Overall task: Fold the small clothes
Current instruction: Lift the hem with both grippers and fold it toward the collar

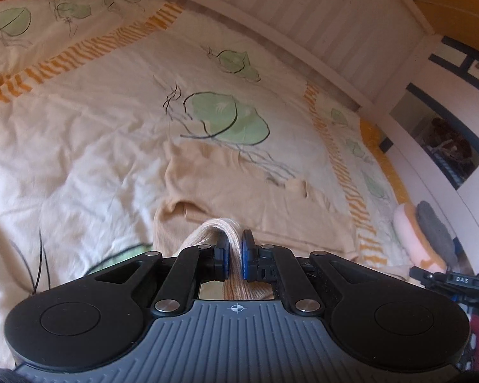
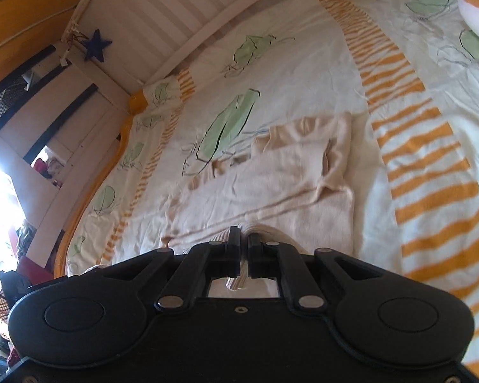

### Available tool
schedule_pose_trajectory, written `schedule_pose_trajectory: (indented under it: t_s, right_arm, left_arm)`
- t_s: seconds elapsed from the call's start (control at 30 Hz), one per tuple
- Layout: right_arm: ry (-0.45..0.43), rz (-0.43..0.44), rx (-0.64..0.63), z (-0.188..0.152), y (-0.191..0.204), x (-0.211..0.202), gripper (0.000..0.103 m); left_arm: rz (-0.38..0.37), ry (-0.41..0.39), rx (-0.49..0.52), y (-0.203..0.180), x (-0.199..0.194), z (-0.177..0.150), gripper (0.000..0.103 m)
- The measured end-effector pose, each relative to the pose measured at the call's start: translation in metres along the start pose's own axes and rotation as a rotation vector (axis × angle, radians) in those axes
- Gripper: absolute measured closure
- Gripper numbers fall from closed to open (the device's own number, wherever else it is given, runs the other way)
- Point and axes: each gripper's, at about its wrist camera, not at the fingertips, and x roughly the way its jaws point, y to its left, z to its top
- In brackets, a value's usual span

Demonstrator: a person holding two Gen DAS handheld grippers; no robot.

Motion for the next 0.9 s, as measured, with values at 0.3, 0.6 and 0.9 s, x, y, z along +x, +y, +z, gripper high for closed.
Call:
schedule_pose_trajectory:
  t_s: [0.3, 0.6, 0.9]
  right_arm:
    - [-0.075, -0.031, 0.000, 0.056, -0.021, 0.068, 0.091]
    - [-0.099, -0.091, 0.036, 0.078, -0.046, 0.111, 0.091]
    - [-0.046, -0.199, 0.013, 0.079, -0.066, 0.156, 0.091]
  left_arm:
    - [0.005, -0.036, 0.009, 0.003, 0.074, 0.058, 0.096]
    - [0.009, 0.015, -0.046, 0.021, 0.138, 0.079, 0.096]
    - [0.107, 0.066, -0.094, 0.054, 0.192, 0.076, 0.092]
